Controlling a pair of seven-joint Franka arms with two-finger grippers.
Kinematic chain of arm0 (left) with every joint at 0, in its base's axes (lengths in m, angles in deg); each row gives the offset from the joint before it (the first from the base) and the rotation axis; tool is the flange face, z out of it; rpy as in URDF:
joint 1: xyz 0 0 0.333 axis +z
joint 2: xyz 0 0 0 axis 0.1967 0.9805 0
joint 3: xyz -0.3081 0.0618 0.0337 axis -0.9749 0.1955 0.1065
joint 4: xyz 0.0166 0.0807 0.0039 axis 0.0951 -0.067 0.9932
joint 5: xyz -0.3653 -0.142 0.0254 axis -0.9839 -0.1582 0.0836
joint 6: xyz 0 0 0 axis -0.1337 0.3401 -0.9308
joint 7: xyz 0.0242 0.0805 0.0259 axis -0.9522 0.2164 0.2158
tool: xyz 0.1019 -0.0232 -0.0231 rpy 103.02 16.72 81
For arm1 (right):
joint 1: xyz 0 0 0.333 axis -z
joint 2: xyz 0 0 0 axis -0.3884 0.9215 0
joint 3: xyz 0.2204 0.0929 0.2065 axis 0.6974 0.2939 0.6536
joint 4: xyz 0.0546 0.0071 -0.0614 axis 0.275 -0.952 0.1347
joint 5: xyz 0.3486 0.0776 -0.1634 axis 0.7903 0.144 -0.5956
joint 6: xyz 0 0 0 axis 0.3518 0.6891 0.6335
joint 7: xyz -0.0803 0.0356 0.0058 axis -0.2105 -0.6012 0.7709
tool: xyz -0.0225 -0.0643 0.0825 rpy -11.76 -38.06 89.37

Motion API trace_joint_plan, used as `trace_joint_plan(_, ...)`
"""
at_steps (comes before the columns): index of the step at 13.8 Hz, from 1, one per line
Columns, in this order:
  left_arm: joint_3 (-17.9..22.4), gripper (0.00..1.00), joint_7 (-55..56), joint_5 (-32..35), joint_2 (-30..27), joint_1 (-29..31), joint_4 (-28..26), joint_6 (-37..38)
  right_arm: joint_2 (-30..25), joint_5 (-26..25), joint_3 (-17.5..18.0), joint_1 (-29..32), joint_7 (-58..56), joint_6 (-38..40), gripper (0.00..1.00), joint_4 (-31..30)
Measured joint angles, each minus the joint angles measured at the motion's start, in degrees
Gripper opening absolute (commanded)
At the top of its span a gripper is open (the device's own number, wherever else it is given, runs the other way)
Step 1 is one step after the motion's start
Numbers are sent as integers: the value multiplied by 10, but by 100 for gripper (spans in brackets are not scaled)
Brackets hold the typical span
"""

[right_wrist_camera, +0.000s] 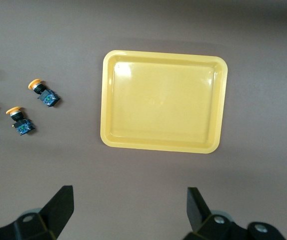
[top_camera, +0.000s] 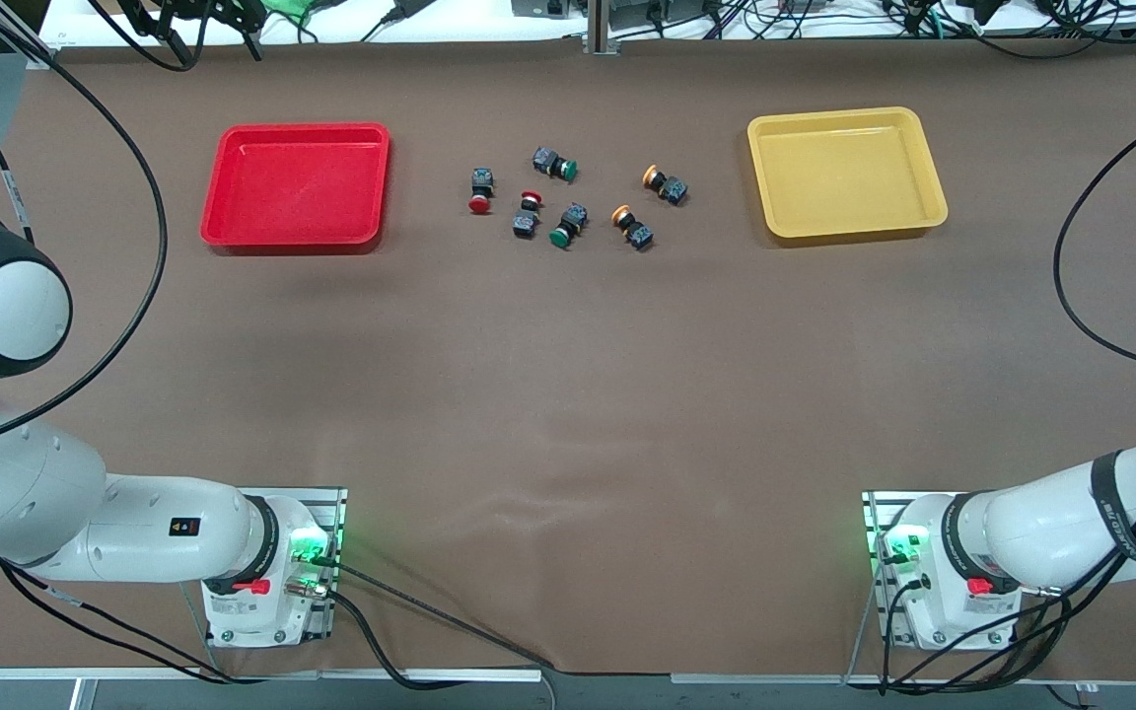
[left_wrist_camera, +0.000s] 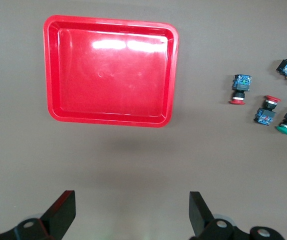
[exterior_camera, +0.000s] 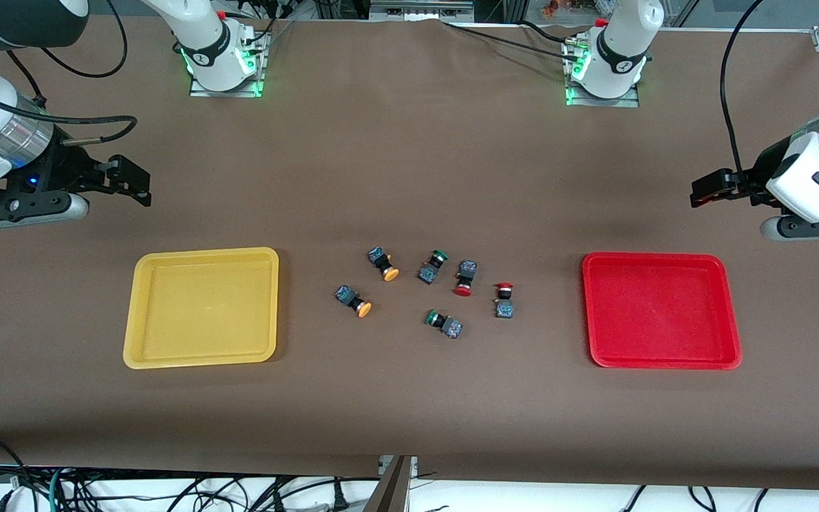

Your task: Place red and yellow buttons in trays

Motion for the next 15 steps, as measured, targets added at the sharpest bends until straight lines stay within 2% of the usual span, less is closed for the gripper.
trace_joint_plan(15,1,100,0,0,2,0,0,0,5,-16,-5,-1,2,-23,100,-7)
